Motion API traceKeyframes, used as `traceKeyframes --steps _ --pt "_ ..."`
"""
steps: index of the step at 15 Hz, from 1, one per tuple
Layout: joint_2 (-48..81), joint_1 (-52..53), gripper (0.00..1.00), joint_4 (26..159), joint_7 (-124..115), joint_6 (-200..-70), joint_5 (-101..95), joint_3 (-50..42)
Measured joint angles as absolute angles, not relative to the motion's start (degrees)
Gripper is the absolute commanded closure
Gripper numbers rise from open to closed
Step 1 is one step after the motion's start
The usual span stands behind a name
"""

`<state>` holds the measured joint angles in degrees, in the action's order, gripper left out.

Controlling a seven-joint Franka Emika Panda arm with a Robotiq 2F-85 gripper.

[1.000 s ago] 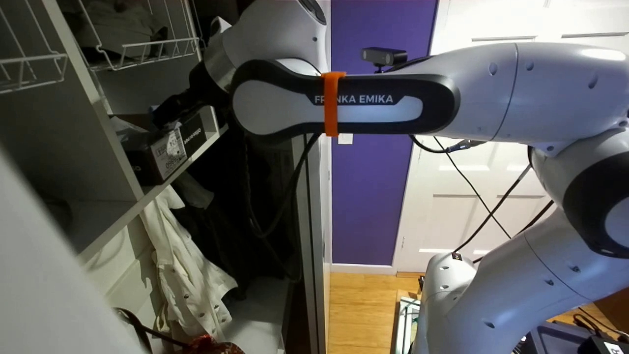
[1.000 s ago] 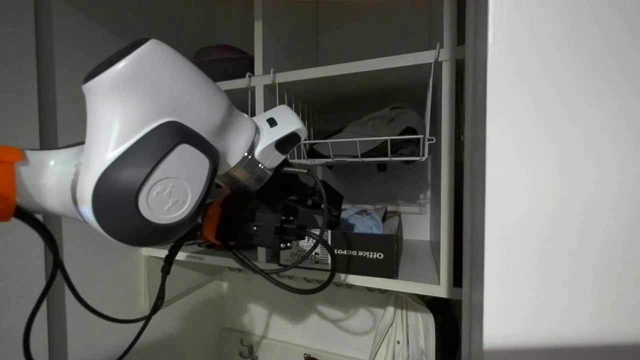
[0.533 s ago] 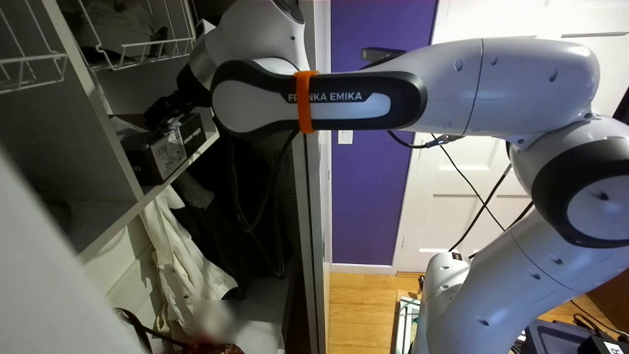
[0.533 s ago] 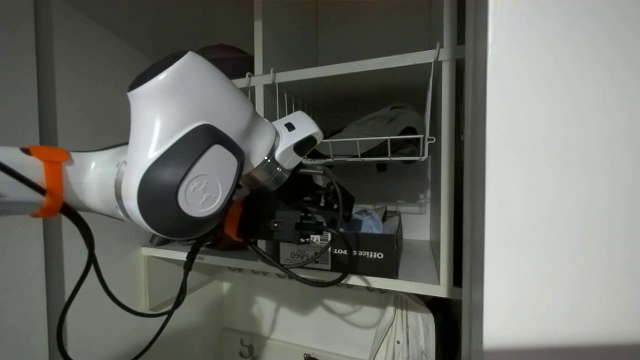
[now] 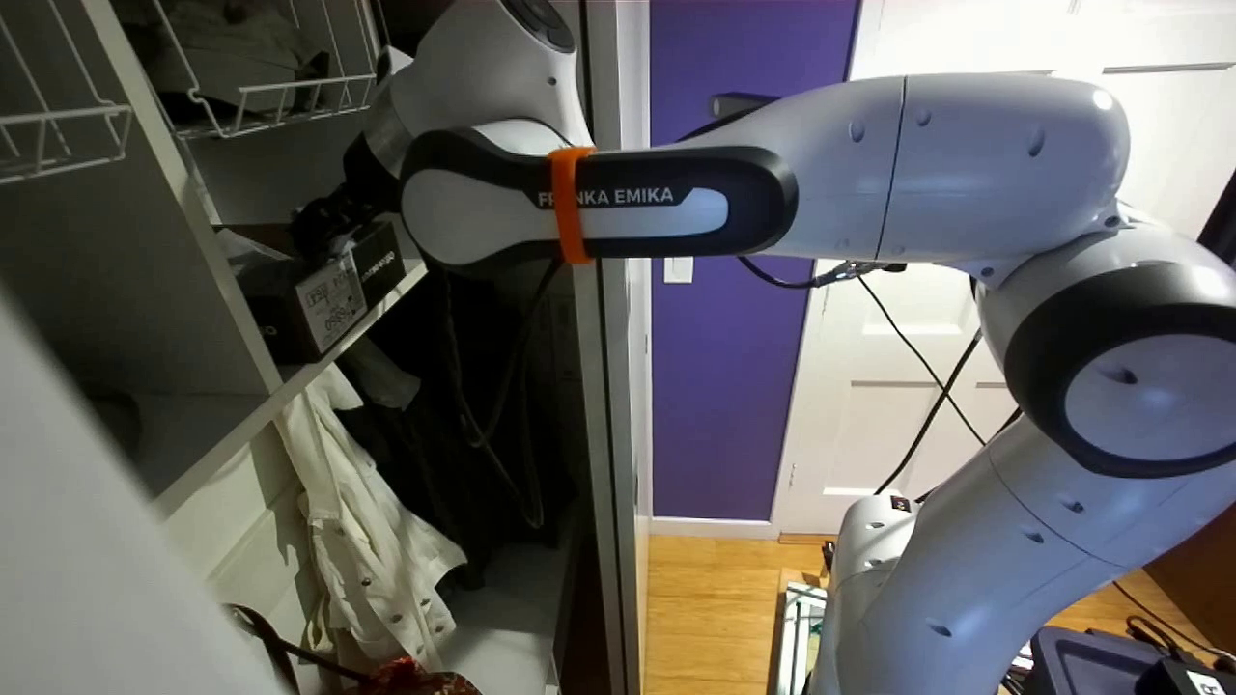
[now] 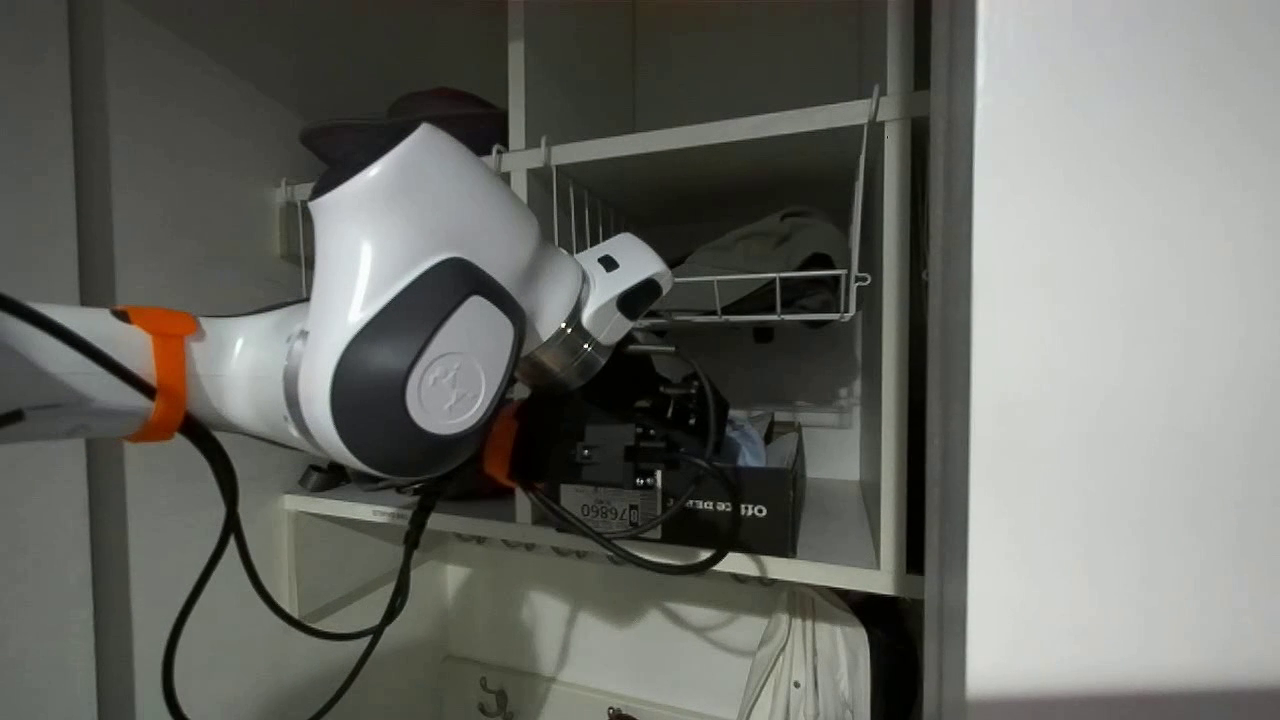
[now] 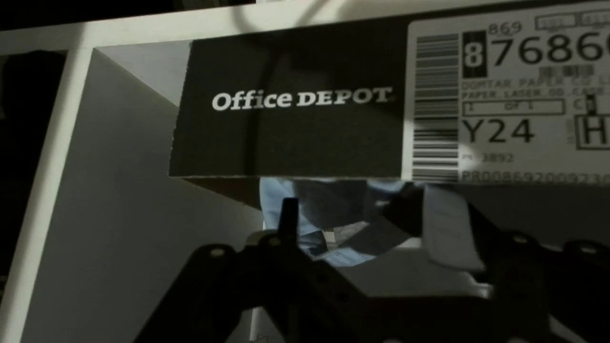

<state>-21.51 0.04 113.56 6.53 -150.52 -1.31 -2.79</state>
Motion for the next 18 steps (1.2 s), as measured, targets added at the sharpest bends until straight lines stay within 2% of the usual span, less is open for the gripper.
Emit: traceKeyframes --steps 6,7,18 --pt "-21.24 -0.52 0.95 113.27 6.53 -150.52 -1.47 -2.76" --pt "-21.24 -0.52 0.99 113.27 6.53 -150.52 -1.47 -2.76" --pt "-22.55 -0.65 0.97 112.19 6.07 -154.67 -1.39 -3.34"
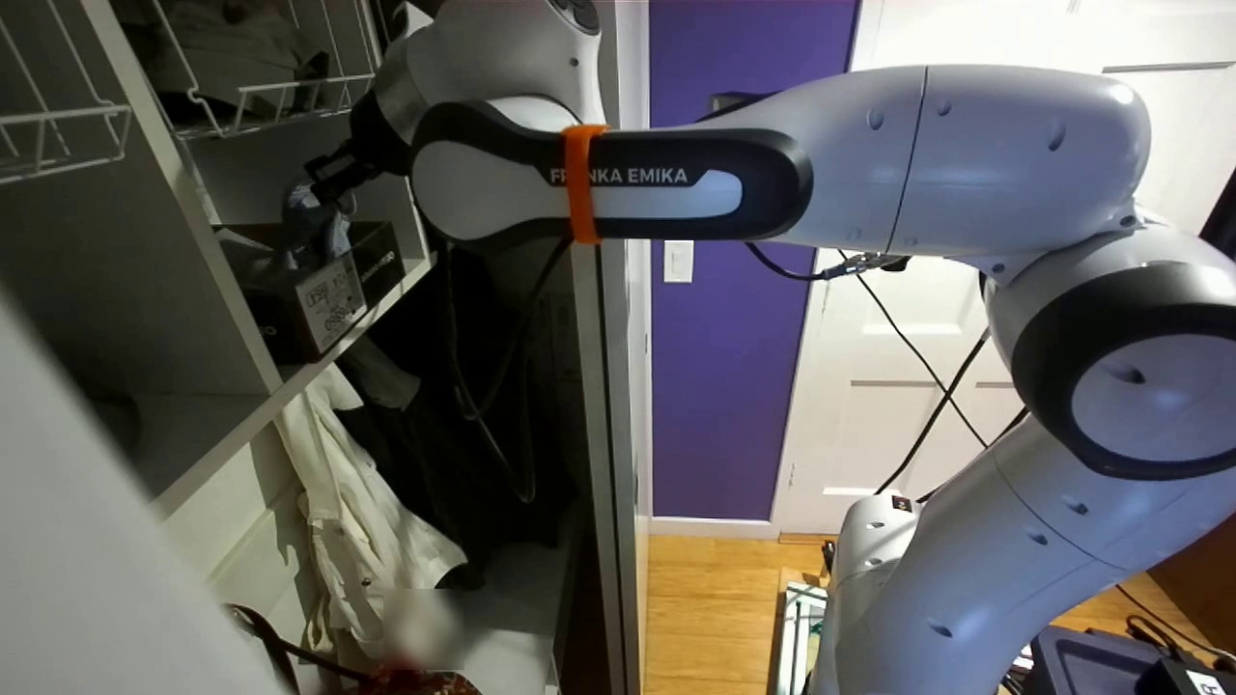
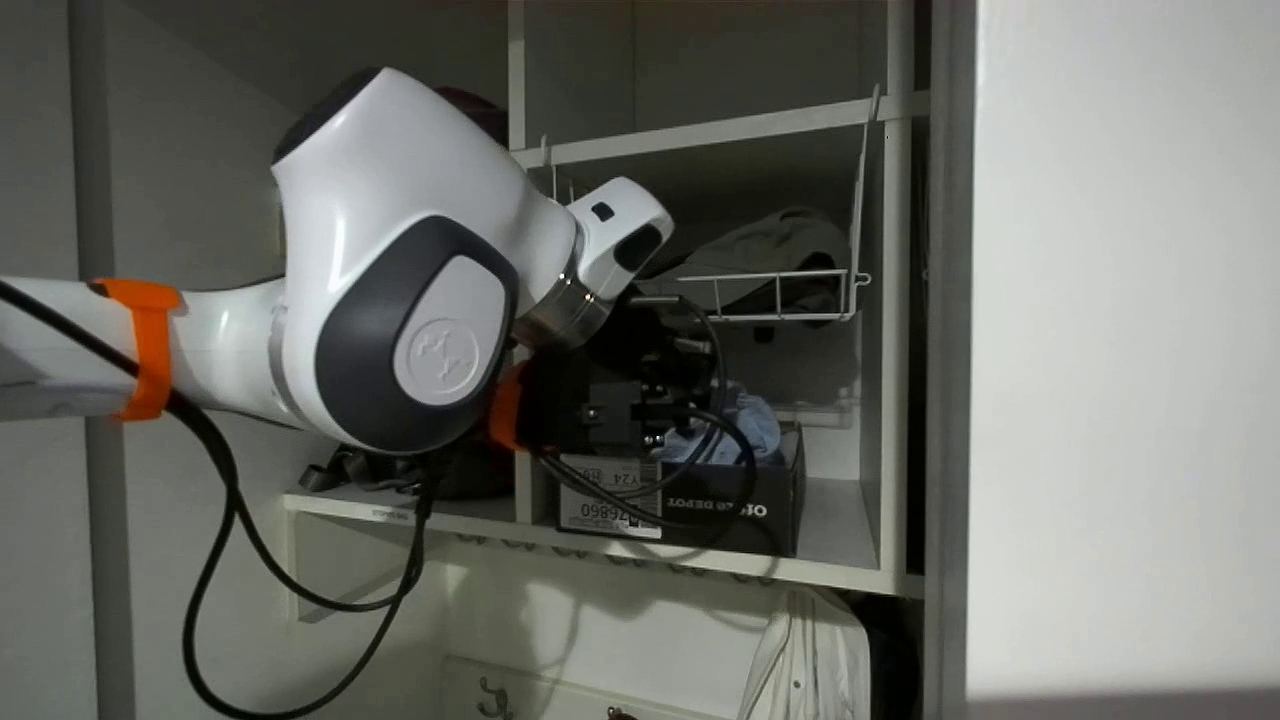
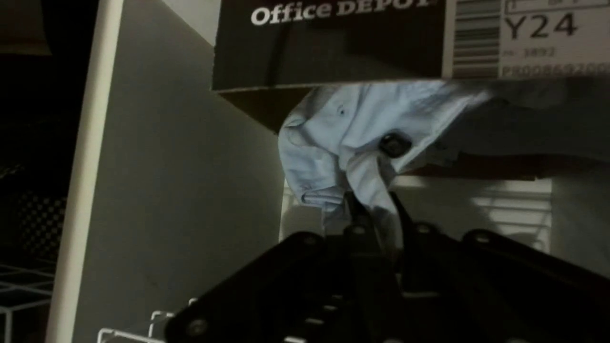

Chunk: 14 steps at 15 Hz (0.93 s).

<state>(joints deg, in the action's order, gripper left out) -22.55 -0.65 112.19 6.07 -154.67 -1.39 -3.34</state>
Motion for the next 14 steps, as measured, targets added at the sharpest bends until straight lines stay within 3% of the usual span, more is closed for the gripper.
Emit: traceKeyframes --steps 14 --pt "-28.43 -1.31 0.97 112.17 -9.29 -154.50 6.35 -3.76"
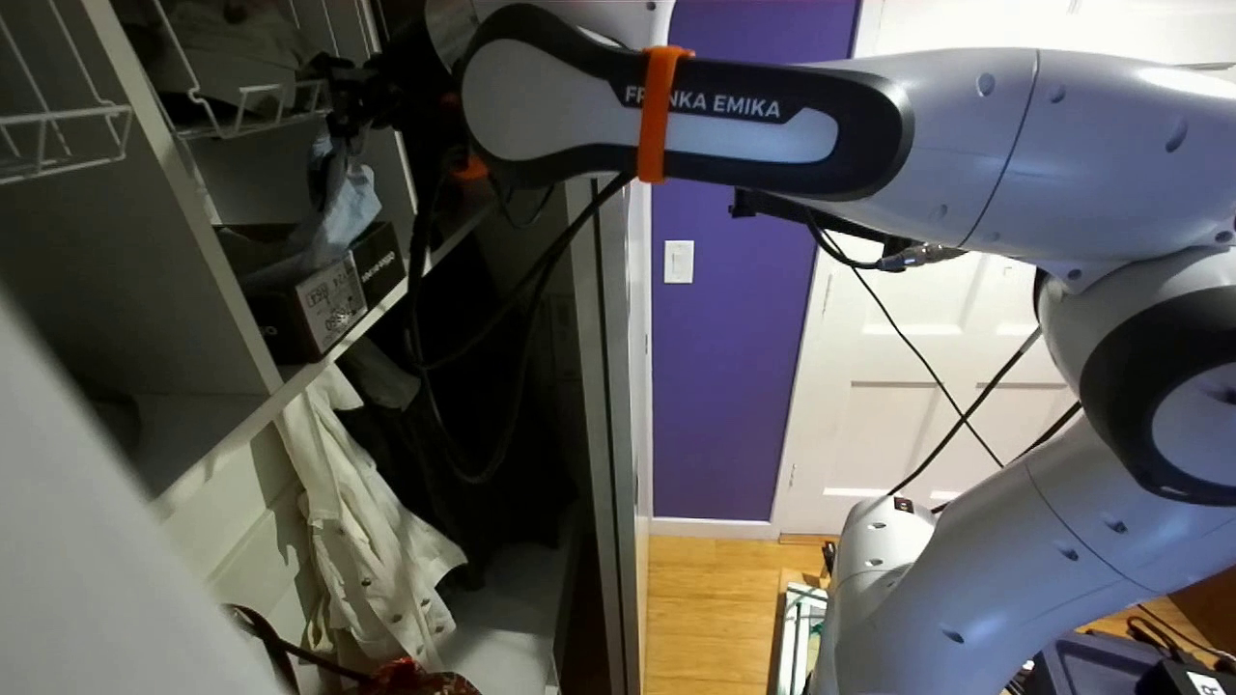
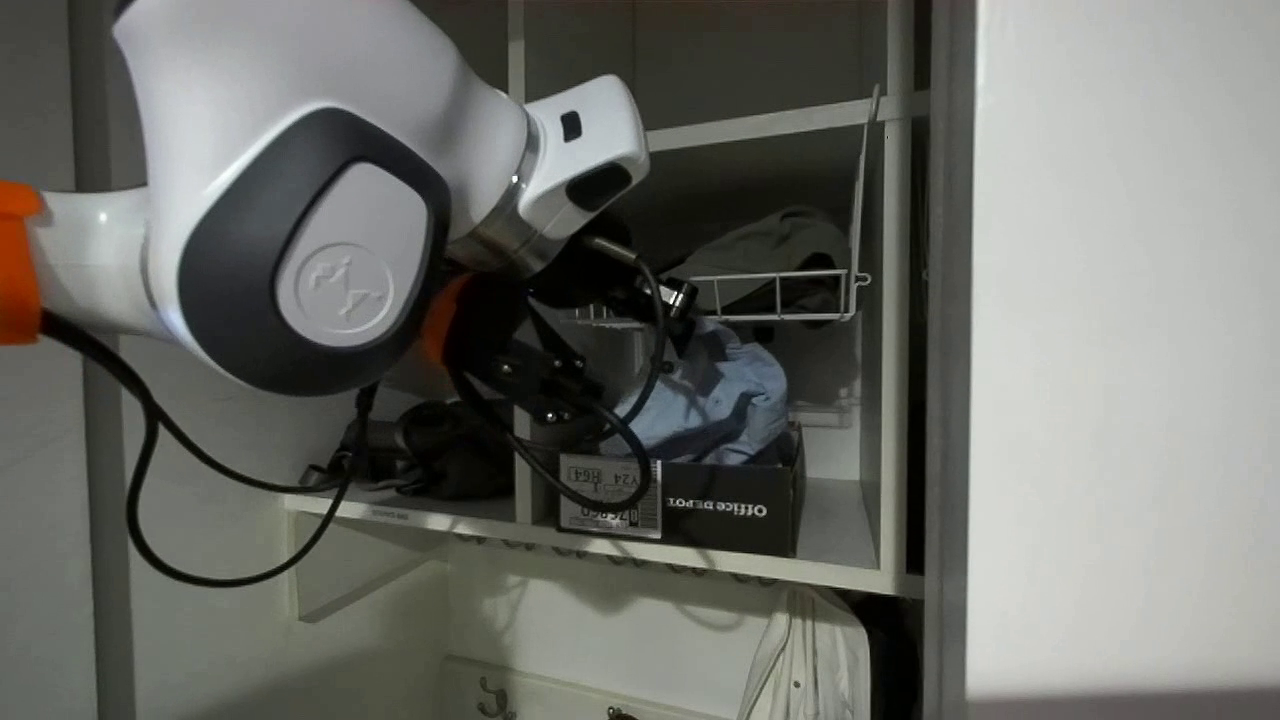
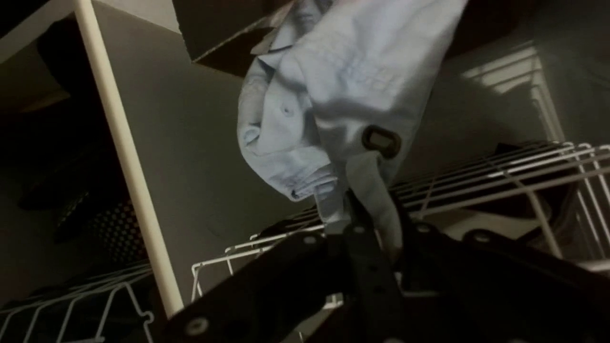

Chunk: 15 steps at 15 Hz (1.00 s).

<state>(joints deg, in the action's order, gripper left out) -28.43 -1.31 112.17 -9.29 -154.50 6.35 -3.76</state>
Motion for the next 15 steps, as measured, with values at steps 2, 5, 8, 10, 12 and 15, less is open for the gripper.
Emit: traceKeyframes --steps 2,5,8,10,12,15 --pt "-29.32 -1.43 0.97 112.17 -10.90 -154.31 6.55 -3.75" --pt "-30.36 -1.43 0.97 112.12 -12.16 -154.10 6.63 -3.60" --pt "-30.94 -1.43 0.88 112.10 -11.95 -153.13 6.59 -3.26" --pt "-30.80 -1.43 0.88 112.23 -11.95 -153.13 6.59 -3.25" --pt "-30.69 -1.43 0.97 112.23 -11.95 -153.13 6.59 -3.26" --pt "-30.84 -1.57 0.97 111.79 -11.99 -153.83 6.59 -3.51"
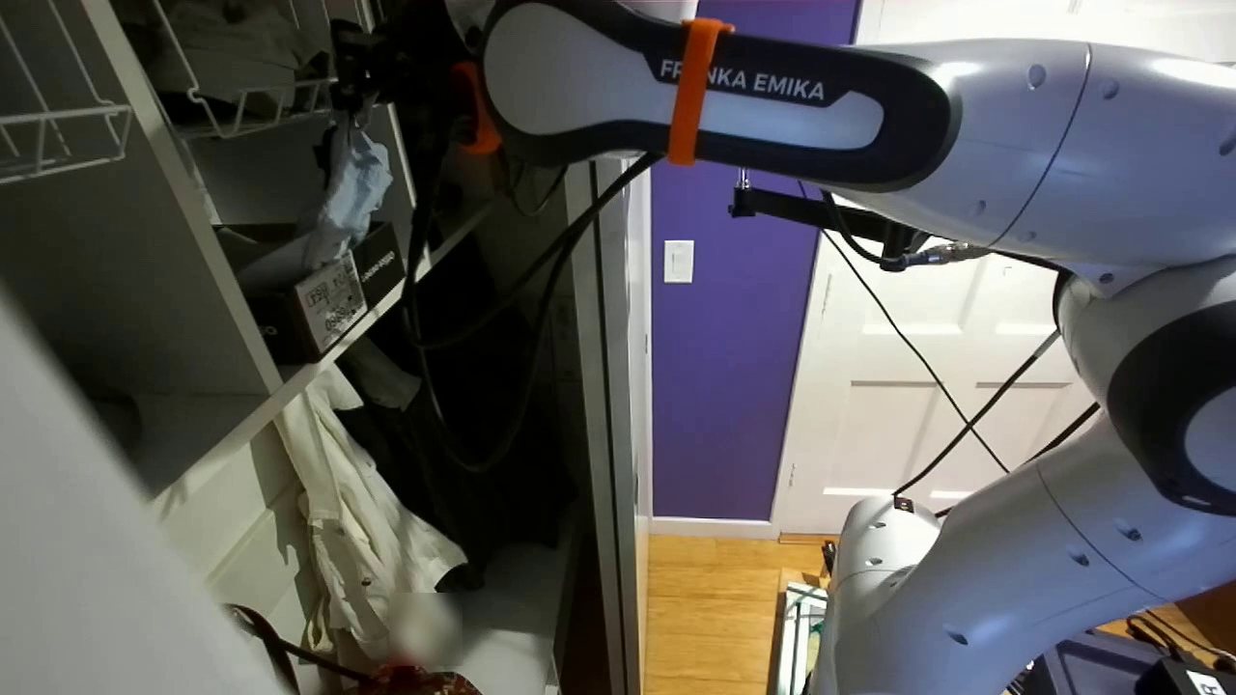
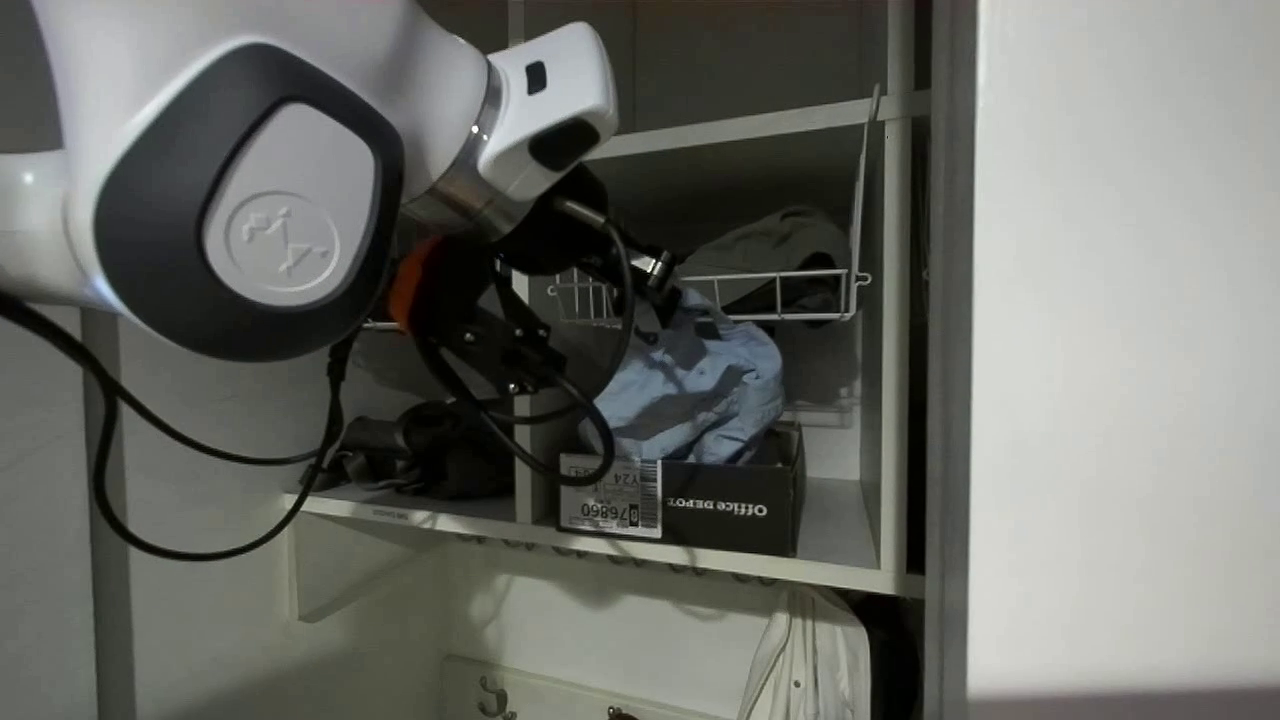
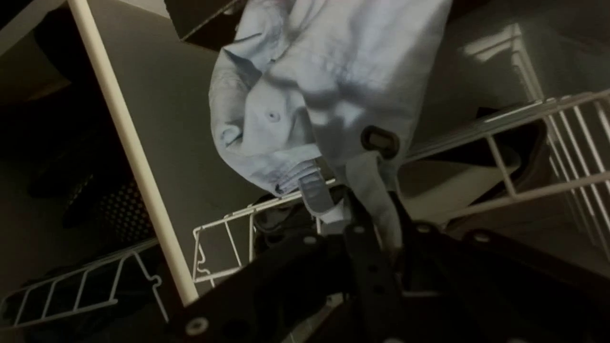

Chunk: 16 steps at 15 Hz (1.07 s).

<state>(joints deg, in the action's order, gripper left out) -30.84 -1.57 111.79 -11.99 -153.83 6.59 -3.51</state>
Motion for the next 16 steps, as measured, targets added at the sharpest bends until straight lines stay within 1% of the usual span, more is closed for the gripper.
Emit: traceKeyframes --steps 16 --pt "-34.42 -1.80 0.97 105.06 -11.49 -155.19 8.36 -5.44"
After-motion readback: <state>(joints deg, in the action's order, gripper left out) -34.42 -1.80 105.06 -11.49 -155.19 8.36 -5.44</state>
